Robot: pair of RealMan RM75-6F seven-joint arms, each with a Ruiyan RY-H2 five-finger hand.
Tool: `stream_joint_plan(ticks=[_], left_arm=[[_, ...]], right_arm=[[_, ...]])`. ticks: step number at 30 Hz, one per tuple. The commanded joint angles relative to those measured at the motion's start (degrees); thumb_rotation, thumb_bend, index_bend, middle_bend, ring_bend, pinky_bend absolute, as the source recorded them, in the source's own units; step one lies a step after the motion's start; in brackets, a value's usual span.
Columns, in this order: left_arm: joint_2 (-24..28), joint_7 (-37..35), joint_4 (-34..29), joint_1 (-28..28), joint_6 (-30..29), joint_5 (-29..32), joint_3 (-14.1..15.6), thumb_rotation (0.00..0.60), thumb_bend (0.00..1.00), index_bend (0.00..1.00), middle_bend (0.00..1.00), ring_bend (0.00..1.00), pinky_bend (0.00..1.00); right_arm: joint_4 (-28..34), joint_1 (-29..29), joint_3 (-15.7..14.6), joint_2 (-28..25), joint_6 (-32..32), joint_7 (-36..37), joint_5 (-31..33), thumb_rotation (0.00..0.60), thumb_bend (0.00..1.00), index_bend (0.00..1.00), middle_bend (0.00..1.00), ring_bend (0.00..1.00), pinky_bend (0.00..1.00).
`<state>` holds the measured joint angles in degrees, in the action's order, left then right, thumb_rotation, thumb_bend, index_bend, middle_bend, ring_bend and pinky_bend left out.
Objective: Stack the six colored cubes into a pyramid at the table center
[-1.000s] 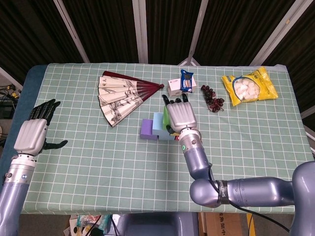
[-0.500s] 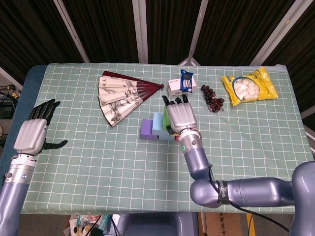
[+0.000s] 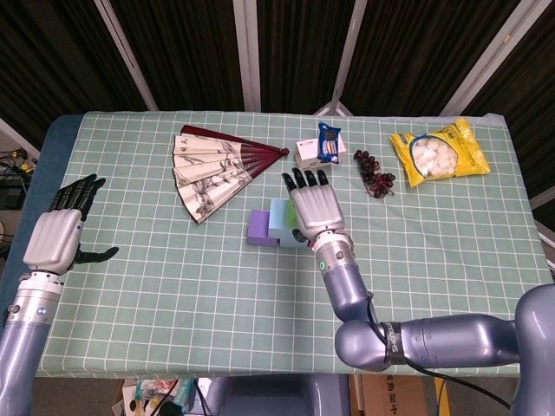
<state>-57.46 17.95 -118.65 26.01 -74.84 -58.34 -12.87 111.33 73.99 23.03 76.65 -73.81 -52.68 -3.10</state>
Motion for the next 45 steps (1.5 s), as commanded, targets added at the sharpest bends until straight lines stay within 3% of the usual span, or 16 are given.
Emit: stream_joint_plan(ticks=[1, 8, 13, 18, 23, 29, 33, 39, 45], left_arm=[[0.0, -0.1, 0.0, 0.0, 0.0, 0.0, 0.0, 0.6, 0.03, 0.0, 0.0, 0.0, 0.0], [0.3, -0.7, -0.4, -0.1, 0.2, -0.5, 0.1, 0.6, 0.03, 0.0, 0.0, 0.0, 0.0], [0.5, -0.8, -0.8, -0.4, 0.0, -1.4, 0.4, 0.6, 0.03, 0.0, 0.0, 0.0, 0.0], [0.1, -1.1, -0.7, -0.9, -0.9, -3.3, 0.7, 0.6, 0.03, 0.0, 0.0, 0.0, 0.0], [-1.4, -0.9, 0.5, -1.7, -2.4, -6.2, 1.9, 0.6, 0.03, 0.0, 0.0, 0.0, 0.0], [-4.6, -2.2, 4.1, -4.6, -5.3, -11.2, 5.0, 0.6, 0.03, 0.0, 0.0, 0.0, 0.0], [-6.6, -5.3, 7.5, -7.3, -7.7, -13.7, 6.9, 0.6, 0.03, 0.0, 0.0, 0.0, 0.0], [-8.1, -8.6, 13.4, -11.2, -11.6, -18.5, 9.7, 0.6, 0.03, 0.0, 0.0, 0.0, 0.0], [-9.8, -11.8, 19.7, -14.6, -16.0, -23.9, 11.7, 0.6, 0.03, 0.0, 0.0, 0.0, 0.0]], right_arm=[[0.9, -0.1, 0.1, -0.3, -0.7, 0.1, -0.7, 0.6, 0.22, 0.0, 0.0, 0.0, 0.0], [7.6, -1.6, -0.4, -3.5, -3.2, 0.3, -2.1, 0.6, 0.21, 0.0, 0.0, 0.0, 0.0], [15.2, -5.4, -3.1, -8.0, -6.6, 1.5, -7.4, 0.6, 0.21, 0.0, 0.0, 0.0, 0.0], [21.7, -13.4, -9.6, -14.4, -11.6, 5.0, -19.8, 0.6, 0.21, 0.0, 0.0, 0.0, 0.0], [23.4, -24.1, -18.6, -19.3, -15.9, 11.1, -33.5, 0.6, 0.21, 0.0, 0.0, 0.0, 0.0], [16.3, -39.1, -29.5, -21.4, -17.0, 26.6, -49.8, 0.6, 0.21, 0.0, 0.0, 0.0, 0.0], [8.8, -46.7, -34.4, -20.3, -17.6, 34.5, -57.3, 0.6, 0.21, 0.0, 0.0, 0.0, 0.0], [-2.0, -55.2, -37.6, -17.7, -20.8, 42.2, -66.1, 0.6, 0.21, 0.0, 0.0, 0.0, 0.0], [-9.7, -60.3, -37.6, -16.5, -24.2, 44.9, -72.5, 0.6, 0.21, 0.0, 0.0, 0.0, 0.0]])
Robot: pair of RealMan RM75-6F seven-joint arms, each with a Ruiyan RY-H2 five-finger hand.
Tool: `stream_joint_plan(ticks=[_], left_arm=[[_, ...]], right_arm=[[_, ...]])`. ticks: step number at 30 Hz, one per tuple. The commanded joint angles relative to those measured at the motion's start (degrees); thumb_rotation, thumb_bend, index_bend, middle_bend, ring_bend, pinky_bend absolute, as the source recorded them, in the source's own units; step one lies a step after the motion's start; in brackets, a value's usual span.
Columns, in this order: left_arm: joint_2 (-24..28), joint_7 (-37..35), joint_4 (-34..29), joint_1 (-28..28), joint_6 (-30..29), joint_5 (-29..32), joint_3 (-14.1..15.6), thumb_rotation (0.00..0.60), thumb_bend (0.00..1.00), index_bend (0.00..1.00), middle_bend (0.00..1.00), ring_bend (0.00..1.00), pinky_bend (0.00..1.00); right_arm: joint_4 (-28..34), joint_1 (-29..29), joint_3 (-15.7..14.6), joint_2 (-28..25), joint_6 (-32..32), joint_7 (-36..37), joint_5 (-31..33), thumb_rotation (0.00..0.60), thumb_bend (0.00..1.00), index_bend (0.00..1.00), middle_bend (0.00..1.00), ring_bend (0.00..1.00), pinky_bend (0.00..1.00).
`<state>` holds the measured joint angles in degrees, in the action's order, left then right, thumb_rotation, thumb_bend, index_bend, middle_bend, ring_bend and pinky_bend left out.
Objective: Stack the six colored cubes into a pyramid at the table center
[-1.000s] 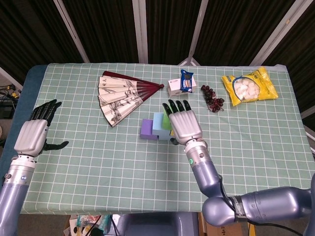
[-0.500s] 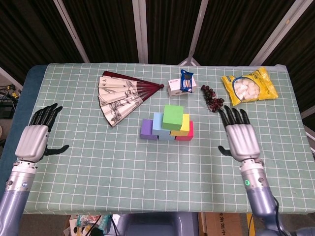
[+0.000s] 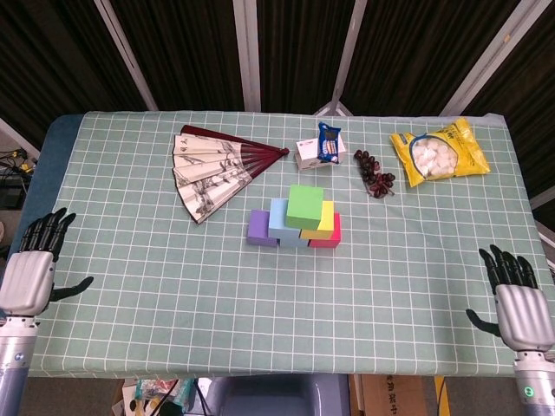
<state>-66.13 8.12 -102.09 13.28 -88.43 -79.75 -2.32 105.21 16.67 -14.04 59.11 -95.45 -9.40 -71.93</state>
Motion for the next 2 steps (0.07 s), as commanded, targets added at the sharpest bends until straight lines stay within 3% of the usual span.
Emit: stream_joint_plan(ticks=[1, 2], left_arm=[[-1.4, -2.3, 4.0, -2.2, -2.9, -2.9, 1.3, 0.6, 0.03, 0.0, 0.0, 0.0, 0.0], [-1.7, -2.8, 5.2, -2.7, -3.4, -3.5, 1.4, 0.6, 0.03, 0.0, 0.0, 0.0, 0.0]], right_arm=[[-4.2, -3.4, -0.4, 1.2, -3.0, 1.6, -4.4, 0.6, 0.21, 0.0, 0.0, 0.0, 0.0], [-5.2, -4.1, -0.1, 1.5, -3.6, 1.5, -5.3, 0.6, 0.21, 0.0, 0.0, 0.0, 0.0]])
